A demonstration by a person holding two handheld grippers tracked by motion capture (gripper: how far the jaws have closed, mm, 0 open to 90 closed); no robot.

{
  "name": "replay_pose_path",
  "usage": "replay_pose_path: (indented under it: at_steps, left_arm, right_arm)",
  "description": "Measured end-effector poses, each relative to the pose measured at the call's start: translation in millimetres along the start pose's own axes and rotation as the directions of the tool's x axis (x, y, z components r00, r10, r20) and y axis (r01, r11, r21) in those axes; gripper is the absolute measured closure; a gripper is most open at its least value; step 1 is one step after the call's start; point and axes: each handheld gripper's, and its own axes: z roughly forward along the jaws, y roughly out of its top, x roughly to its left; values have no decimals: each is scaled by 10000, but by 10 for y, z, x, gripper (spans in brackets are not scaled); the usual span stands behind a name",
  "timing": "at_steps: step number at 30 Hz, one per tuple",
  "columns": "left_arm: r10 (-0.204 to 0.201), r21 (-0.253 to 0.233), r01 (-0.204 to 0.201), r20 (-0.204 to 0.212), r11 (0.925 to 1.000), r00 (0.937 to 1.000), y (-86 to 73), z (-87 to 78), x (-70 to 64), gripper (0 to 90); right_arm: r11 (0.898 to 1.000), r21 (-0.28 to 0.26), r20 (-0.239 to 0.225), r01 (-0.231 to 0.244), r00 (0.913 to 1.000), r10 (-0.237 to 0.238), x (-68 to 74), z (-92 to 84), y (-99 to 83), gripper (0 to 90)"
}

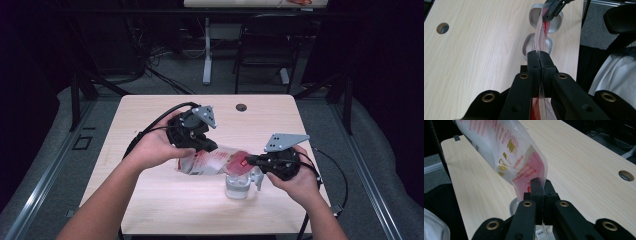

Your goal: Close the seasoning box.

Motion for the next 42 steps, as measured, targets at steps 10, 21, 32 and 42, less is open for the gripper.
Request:
replay_pose_path:
  at_steps: [10,21,32,42]
  left_arm:
    - [2,-18,-2,-10,10000,10000,0,0,-8,892]
    - [-6,122,6,-15,9999,10000,22,0,-8,892]
    - [-20,142,21,-51,9999,10000,46,6,-10,892]
    - [-64,126,65,-36,9999,10000,61,11,-12,889]
  right_arm:
    - [10000,-82,53,5,10000,-5,11,-5,-15,900]
    - [9999,-2,378,159,9992,-158,50,-2,-5,900]
    - [9999,110,448,52,9990,-57,51,1,3,900]
    - [9999,-119,398,-91,9992,95,43,-5,-43,900]
